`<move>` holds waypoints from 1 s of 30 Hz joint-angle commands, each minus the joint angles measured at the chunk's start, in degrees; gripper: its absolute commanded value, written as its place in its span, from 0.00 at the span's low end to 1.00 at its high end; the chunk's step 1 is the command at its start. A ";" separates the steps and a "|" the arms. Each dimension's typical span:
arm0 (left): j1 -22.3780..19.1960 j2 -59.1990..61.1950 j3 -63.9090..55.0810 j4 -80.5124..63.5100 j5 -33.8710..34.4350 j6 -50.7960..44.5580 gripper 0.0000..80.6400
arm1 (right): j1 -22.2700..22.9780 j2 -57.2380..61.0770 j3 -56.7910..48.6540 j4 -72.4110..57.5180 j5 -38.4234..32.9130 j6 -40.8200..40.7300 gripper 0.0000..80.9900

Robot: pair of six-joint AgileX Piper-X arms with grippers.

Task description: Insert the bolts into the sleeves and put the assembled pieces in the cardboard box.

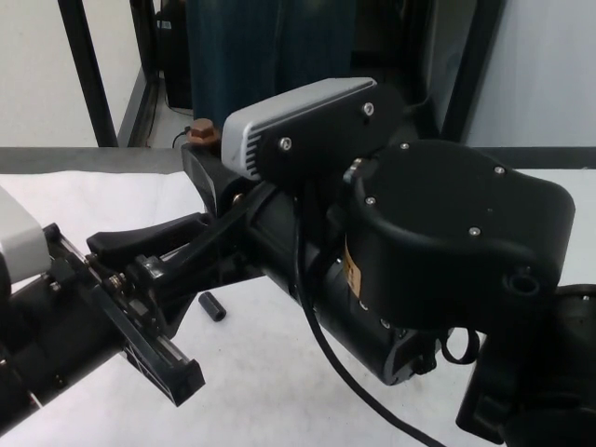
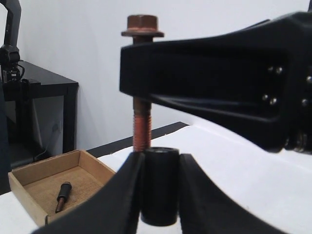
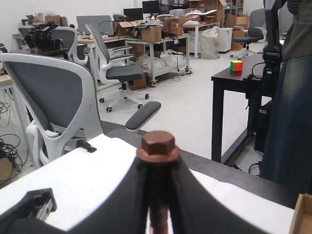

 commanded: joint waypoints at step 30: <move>0.11 -0.62 -0.53 -1.38 3.65 -0.87 0.01 | 5.09 -0.94 -0.06 8.25 -3.44 11.75 0.21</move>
